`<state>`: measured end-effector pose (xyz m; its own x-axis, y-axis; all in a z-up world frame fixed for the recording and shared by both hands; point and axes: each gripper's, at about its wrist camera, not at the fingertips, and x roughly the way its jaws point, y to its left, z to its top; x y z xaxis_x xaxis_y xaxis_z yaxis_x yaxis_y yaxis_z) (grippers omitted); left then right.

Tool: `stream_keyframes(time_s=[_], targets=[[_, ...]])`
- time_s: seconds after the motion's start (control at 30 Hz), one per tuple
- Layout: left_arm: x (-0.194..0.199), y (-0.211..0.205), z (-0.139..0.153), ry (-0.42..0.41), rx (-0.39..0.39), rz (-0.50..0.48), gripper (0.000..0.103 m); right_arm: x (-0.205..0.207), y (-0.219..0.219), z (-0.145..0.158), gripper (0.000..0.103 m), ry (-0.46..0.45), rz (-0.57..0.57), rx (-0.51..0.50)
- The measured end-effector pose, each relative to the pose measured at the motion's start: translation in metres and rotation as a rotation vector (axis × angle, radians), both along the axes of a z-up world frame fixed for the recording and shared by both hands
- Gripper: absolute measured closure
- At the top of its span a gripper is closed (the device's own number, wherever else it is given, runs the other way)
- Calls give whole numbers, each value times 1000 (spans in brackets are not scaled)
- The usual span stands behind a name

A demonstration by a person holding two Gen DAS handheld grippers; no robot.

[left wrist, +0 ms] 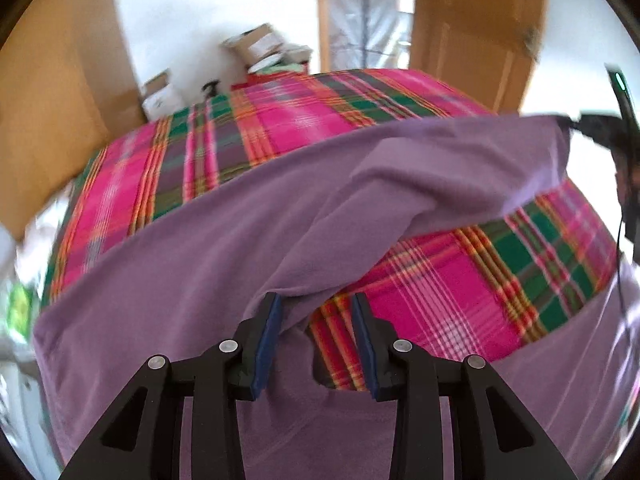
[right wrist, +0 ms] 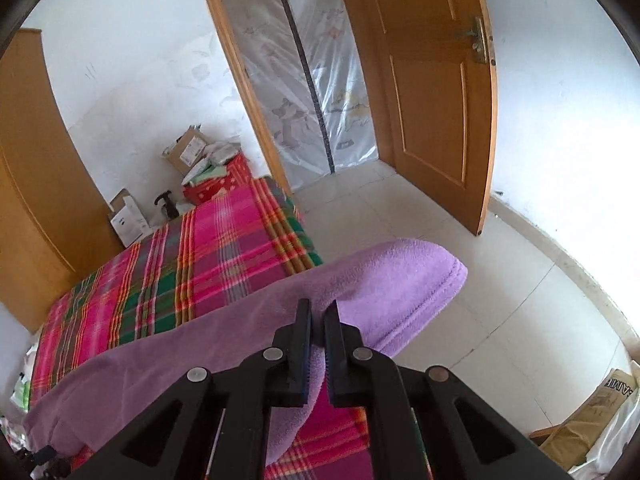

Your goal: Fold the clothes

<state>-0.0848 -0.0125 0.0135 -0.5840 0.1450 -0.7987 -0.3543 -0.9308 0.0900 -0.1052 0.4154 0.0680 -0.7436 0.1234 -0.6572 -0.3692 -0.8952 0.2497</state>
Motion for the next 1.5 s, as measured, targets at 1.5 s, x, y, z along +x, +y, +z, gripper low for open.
stream_keyframes(time_s=[1.5], targets=[[17,-31,-3,-99,82,37,80,21,-227,-46,72,-137,892,358]])
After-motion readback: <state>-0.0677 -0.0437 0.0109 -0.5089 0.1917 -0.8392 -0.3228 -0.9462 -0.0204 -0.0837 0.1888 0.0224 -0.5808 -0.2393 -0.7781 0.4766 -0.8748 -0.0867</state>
